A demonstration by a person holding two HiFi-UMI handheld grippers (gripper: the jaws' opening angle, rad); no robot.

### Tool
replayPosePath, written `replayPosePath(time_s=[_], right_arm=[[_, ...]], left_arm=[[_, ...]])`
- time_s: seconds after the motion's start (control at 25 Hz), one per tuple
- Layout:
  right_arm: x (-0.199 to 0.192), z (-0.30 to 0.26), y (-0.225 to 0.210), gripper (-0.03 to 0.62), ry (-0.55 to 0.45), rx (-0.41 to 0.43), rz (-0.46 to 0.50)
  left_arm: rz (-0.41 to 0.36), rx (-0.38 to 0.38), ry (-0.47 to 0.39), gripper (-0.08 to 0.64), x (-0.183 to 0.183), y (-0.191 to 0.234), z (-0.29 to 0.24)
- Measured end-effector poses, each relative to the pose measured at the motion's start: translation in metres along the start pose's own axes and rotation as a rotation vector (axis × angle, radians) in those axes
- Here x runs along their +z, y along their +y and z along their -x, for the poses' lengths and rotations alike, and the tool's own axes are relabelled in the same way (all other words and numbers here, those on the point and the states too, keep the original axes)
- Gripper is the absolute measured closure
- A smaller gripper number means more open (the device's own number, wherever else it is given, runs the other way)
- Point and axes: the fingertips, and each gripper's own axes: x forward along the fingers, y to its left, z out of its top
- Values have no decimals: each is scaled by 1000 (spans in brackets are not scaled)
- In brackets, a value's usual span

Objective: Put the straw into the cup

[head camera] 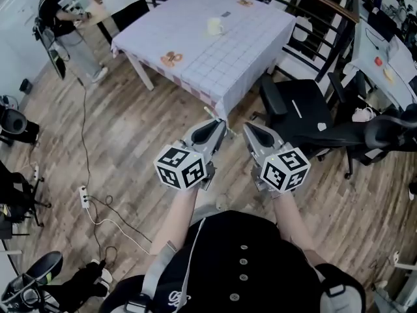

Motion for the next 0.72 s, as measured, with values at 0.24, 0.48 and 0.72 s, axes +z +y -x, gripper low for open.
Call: replayPosePath(time_s=[0.24, 0.48, 0.72], right_arm=[[5, -34, -9, 592, -5, -9, -17], [2, -50, -17, 592, 9, -20, -27], [9, -63, -30, 592, 11, -24, -30]], left_arm=[[12, -1, 12, 537, 5, 31, -11], [-12, -15, 38, 537, 4, 41, -24], [27, -12, 16, 537, 12, 57, -28]])
